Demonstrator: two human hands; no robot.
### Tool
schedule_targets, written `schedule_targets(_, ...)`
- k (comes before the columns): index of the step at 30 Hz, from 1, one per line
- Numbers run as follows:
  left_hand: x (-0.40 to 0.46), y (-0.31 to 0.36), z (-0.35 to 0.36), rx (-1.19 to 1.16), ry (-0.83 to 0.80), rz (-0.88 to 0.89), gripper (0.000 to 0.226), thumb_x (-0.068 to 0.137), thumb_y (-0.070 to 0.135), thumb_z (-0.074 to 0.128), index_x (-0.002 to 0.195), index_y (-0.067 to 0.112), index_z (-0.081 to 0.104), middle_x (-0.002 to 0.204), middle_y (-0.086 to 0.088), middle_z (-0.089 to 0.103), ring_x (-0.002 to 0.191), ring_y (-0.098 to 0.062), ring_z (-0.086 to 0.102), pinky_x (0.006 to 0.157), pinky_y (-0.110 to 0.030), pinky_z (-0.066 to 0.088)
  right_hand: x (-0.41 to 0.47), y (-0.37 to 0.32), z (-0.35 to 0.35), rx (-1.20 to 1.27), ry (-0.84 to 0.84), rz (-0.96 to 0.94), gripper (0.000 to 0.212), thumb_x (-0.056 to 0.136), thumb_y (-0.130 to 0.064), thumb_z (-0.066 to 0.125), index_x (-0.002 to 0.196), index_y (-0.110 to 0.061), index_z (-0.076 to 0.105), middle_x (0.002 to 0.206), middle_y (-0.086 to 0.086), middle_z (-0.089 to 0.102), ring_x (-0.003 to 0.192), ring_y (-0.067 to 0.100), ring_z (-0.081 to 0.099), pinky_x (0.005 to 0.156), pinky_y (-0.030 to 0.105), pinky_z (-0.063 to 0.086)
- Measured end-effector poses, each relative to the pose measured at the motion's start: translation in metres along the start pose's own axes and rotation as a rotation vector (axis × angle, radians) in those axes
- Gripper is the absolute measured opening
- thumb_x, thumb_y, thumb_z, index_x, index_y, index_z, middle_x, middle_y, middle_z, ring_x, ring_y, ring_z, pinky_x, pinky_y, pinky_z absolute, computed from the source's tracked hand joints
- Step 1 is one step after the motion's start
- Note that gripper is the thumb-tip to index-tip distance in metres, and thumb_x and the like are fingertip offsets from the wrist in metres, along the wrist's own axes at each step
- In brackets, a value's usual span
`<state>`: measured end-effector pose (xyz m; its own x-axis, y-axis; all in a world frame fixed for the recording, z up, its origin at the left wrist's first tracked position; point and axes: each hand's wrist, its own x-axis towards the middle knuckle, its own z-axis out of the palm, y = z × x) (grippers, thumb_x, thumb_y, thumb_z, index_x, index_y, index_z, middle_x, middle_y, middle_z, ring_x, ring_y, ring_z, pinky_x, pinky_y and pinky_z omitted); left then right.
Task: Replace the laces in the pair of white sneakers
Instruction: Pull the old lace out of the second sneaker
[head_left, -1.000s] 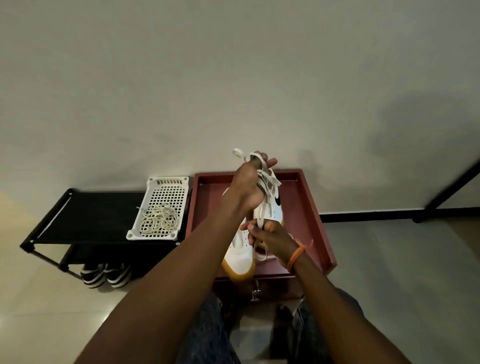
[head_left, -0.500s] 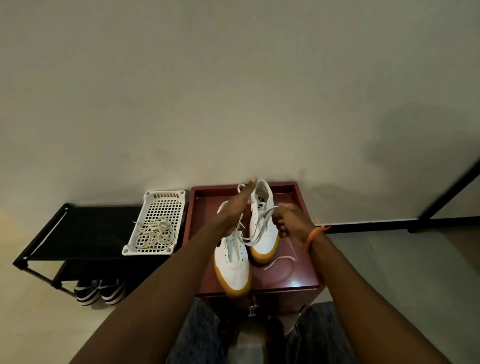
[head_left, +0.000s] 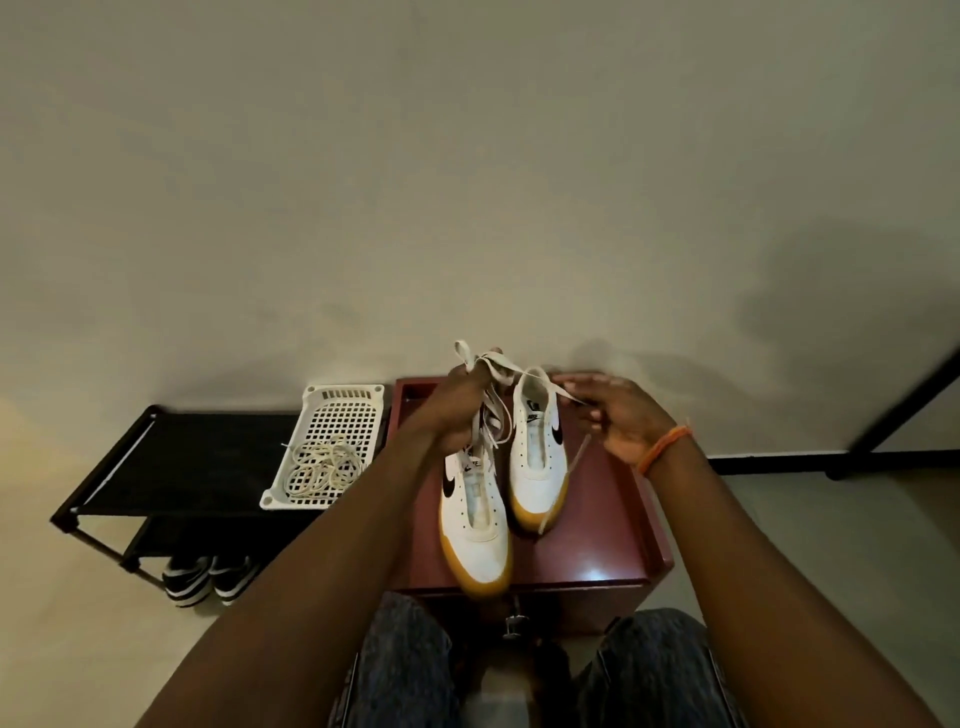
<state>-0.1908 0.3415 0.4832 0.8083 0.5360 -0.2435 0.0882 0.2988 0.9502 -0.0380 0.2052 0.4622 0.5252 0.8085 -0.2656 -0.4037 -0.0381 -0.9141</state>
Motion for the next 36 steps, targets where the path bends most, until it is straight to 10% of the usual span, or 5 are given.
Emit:
schedule_targets(10,-0.008,0.031,-0.016,-0.358,-0.259,-0.077,0.026,0.1,0.022,0.039,0.104,0.005,0.059,0.133,-0.023,0.059,0.119,-0.033,0.06,0.1,-0.047,0.05,-0.02,0.064,-0.035,-0.204,-0.016,0.132,0.015,0.09,-0.007,0.063,0.101,-0.007,0.074,0.07,0.003,0.065,0.056,0.011,0.034,0.052,0.024,0.032)
schedule_targets(16,0.019,0.034,-0.009,-0.621,0.233,0.068,0.035,0.104,0.026,0.042,0.07,0.021,0.036,0.046,0.005,0.03,0.033,-0.009,0.029,0.04,-0.016,0.033,-0.019,0.084,-0.031,-0.184,-0.086,0.234,0.024,0.097,-0.019,0.057,0.115,-0.01,0.07,0.065,-0.001,0.049,0.055,0.011,0.034,0.05,0.025,0.032)
schedule_targets(24,0.013,-0.001,-0.013,0.488,0.102,0.01,0.01,0.091,0.022,0.061,0.085,0.015,0.058,0.069,-0.002,0.051,0.055,-0.014,0.047,0.046,-0.023,0.035,-0.009,0.046,-0.01,-0.579,0.044,0.136,0.014,0.092,-0.014,0.066,0.087,-0.003,0.071,0.063,0.006,0.055,0.046,0.011,0.033,0.043,0.021,0.028)
schedule_targets(30,0.0,-0.017,0.024,-0.068,-0.108,-0.236,0.052,0.094,0.028,0.034,0.05,0.012,0.056,0.05,-0.008,0.052,0.035,-0.012,0.041,0.038,-0.015,0.032,0.003,-0.005,0.059,-0.454,0.008,-0.22,0.023,0.099,-0.009,0.054,0.078,-0.011,0.064,0.059,-0.005,0.063,0.052,0.005,0.057,0.053,0.022,0.048)
schedule_targets(36,-0.013,-0.012,0.045,0.053,0.041,-0.101,0.035,0.102,0.022,0.038,0.077,0.005,0.056,0.058,-0.01,0.054,0.042,-0.015,0.051,0.043,-0.023,0.037,0.004,0.001,0.072,-0.306,0.216,-0.366,0.013,0.095,-0.01,0.061,0.091,-0.004,0.071,0.094,0.013,0.074,0.081,0.019,0.069,0.076,0.03,0.057)
